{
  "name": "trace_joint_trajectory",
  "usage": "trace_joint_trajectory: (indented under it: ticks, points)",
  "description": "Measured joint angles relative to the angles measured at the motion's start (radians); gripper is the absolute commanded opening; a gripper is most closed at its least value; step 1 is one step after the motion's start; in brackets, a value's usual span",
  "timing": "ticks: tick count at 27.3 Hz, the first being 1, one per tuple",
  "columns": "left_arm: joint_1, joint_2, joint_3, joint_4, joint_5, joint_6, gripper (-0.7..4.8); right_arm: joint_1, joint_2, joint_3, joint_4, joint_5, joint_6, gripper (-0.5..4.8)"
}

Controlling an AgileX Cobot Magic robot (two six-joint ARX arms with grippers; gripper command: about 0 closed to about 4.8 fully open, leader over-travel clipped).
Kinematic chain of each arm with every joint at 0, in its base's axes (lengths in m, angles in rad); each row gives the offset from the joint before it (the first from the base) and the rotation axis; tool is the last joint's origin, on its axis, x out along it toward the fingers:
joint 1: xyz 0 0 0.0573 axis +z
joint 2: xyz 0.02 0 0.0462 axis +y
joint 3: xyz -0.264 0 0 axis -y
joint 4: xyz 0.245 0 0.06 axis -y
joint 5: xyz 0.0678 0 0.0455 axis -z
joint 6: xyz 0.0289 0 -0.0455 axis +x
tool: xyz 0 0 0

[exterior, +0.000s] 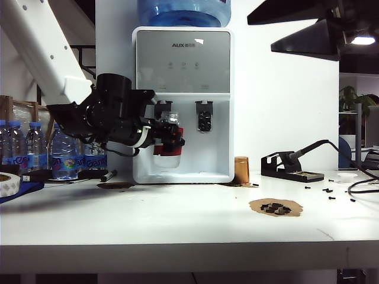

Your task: Pick up the water bottle with two loops of red belts, then reach the front water dispenser and gently press the gray-black baffle horizontally to get a little water.

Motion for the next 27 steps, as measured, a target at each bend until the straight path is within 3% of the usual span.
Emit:
trace_joint_trajectory:
  ticks: [27]
  points:
    - [0.031,0.002,0.079,-0.032,-0.014,-0.001,-0.04,0.000,0.000,0.000,-0.003,-0.023,0.016,4.79]
